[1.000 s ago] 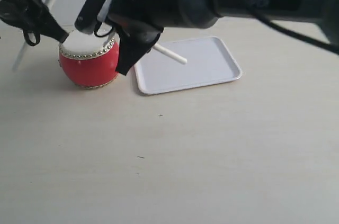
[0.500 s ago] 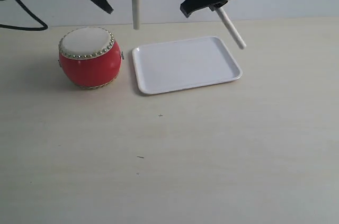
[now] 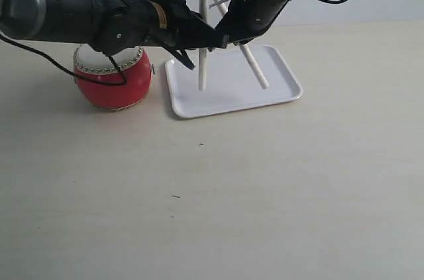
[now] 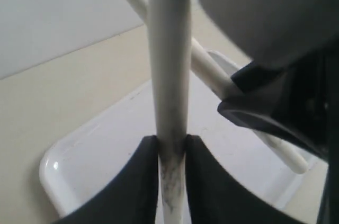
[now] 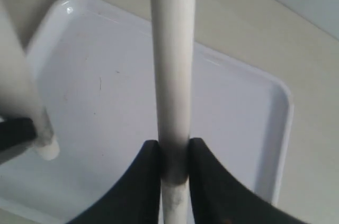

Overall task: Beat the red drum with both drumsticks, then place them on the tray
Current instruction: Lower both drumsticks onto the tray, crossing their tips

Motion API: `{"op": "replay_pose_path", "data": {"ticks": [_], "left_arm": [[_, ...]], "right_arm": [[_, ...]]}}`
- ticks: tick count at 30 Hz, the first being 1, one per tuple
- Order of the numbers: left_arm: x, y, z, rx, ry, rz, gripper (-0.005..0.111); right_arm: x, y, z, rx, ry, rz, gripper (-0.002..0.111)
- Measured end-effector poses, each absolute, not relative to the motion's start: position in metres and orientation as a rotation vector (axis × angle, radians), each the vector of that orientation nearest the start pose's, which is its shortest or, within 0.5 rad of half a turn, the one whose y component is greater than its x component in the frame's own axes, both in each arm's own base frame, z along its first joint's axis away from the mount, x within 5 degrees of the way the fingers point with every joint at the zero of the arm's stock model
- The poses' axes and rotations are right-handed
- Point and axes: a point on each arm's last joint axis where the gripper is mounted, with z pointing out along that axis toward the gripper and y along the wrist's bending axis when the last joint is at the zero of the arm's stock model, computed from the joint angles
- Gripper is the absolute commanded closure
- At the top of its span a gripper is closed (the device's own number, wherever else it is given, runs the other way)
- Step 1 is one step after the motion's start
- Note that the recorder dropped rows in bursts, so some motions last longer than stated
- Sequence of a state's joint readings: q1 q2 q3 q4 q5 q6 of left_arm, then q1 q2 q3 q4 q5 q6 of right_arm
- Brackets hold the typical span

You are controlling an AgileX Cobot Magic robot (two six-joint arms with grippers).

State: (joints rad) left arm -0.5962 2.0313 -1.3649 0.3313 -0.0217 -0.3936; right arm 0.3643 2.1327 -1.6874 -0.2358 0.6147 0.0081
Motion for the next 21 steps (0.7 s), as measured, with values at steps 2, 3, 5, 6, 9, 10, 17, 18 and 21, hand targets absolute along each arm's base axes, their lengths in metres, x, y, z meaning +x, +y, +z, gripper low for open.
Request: {"op": "replay_pose_path", "data": {"ticks": [2, 3, 5, 6, 9, 10, 17, 18, 21], "left_arm": [[0.385, -0.262, 0.184, 0.574, 2.090, -0.387, 0.107], [0.388, -0.263, 0.180, 0.573, 2.105, -0.380, 0.107], [0.392, -0.265, 0.173, 0.573, 2.126, -0.368, 0.107], [0.395, -0.267, 0.171, 0.572, 2.131, -0.363, 0.107], [0.400, -0.269, 0.168, 0.571, 2.146, -0.350, 0.107], [0.400, -0.270, 0.165, 0.572, 2.153, -0.346, 0.107], [0.402, -0.270, 0.154, 0.588, 2.182, -0.323, 0.107], [0.403, -0.270, 0.153, 0.594, 2.182, -0.319, 0.107], [0.403, -0.271, 0.143, 0.608, 2.197, -0.310, 0.107]], "right_arm": [[0.453, 0.160, 0.193, -0.637, 2.437, -0.095, 0.108], [0.454, 0.161, 0.188, -0.642, 2.438, -0.095, 0.108], [0.457, 0.160, 0.178, -0.653, 2.447, -0.097, 0.108], [0.458, 0.160, 0.173, -0.654, 2.450, -0.097, 0.108], [0.460, 0.160, 0.163, -0.657, 2.456, -0.095, 0.108], [0.461, 0.161, 0.162, -0.657, 2.453, -0.094, 0.108], [0.465, 0.161, 0.148, -0.660, 2.441, -0.086, 0.108], [0.466, 0.161, 0.146, -0.661, 2.439, -0.084, 0.108], [0.467, 0.161, 0.137, -0.666, 2.452, -0.088, 0.108]]}}
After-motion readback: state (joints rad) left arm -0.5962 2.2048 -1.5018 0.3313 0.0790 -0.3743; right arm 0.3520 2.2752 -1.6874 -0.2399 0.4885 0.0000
